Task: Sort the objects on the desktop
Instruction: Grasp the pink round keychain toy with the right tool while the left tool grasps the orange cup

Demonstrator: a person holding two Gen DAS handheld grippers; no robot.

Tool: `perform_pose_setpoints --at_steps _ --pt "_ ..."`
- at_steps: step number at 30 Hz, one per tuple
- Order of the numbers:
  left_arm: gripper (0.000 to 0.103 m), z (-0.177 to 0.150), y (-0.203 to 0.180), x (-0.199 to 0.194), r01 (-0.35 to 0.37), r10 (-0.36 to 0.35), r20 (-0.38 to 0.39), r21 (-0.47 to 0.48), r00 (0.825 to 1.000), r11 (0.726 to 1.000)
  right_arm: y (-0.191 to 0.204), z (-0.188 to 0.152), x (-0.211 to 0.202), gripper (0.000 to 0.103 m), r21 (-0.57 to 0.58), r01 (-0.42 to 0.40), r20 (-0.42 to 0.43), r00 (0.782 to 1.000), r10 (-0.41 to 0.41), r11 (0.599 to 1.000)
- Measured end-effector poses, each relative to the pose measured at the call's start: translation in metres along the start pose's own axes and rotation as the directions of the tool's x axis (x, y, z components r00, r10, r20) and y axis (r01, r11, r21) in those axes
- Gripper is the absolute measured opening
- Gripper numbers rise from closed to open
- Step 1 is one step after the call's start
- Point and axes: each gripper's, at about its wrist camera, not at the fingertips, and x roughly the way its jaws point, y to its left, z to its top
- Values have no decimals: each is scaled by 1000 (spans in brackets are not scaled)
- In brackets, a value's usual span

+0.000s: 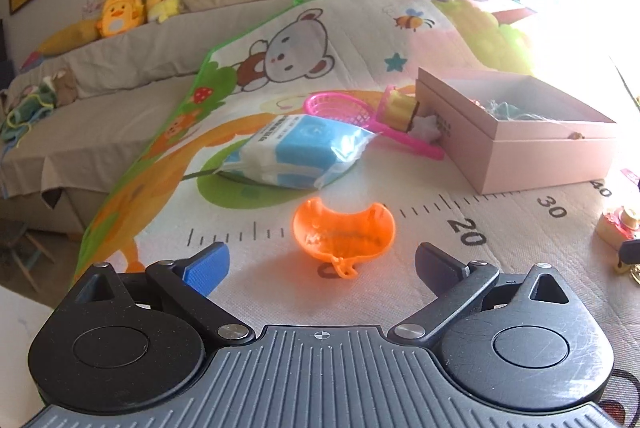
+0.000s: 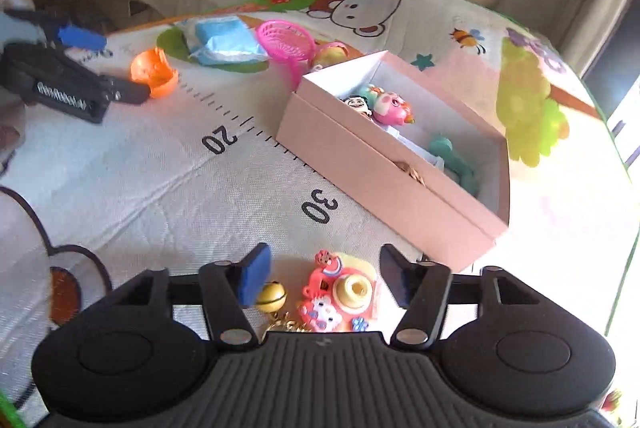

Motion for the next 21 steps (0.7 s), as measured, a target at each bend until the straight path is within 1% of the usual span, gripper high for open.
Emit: perform_pose_setpoints --at_steps 2,3,4,5,7,8,9,10,11,13,14,15,16,18,19,21 --pt "102 0 -7 1 9 -9 -10 16 1000 1000 -11 -11 -4 78 88 -21 -18 1000 23 996" --pt "102 0 -10 2 16 -15 -15 23 1000 1000 -15 -18 -5 78 107 -21 -26 999 24 994" --pt "102 1 -12 2 21 -21 -21 28 1000 999 -15 -24 -4 78 100 5 -33 999 -2 995" --pt "102 1 -16 3 28 -27 -30 35 999 999 -16 -29 -2 78 85 53 -37 998 -50 995" --pt "102 1 -21 5 34 -32 -43 45 999 998 -24 -34 1 79 67 179 -21 984 -178 982" --pt "102 1 -23 6 38 -36 -49 48 998 998 -28 -35 2 79 62 243 -20 970 -242 968" --pt "102 2 -24 7 41 -39 -54 48 998 998 -34 -37 2 79 61 307 -10 952 -307 950" --pt "102 3 -25 8 40 -37 -58 46 998 998 -38 -37 2 79 68 339 0 940 -340 938" --pt "102 5 -26 10 33 -31 -63 42 998 999 -43 -38 -1 79 90 333 7 942 -335 939" --pt "102 8 -27 16 23 -21 -72 33 997 999 -56 -39 -10 80 190 226 27 972 -235 956" --pt "102 10 -27 19 18 -16 -76 29 997 999 -60 -39 -13 82 239 162 37 984 -176 957" --pt "102 12 -27 23 15 -13 -79 26 997 1000 -62 -39 -14 84 274 119 46 990 -136 954" --pt "102 14 -28 26 10 -8 -85 21 996 1000 -63 -39 -13 85 318 77 55 994 -99 945" --pt "102 18 -28 32 6 -5 -93 8 996 1000 -63 -36 -8 87 367 36 62 996 -63 929" --pt "102 19 -29 33 11 -10 -96 7 995 1000 -60 -33 -1 87 394 11 66 997 -41 919" --pt "102 19 -32 32 42 -40 -95 18 995 999 -55 -27 14 89 411 -10 52 999 -13 912"
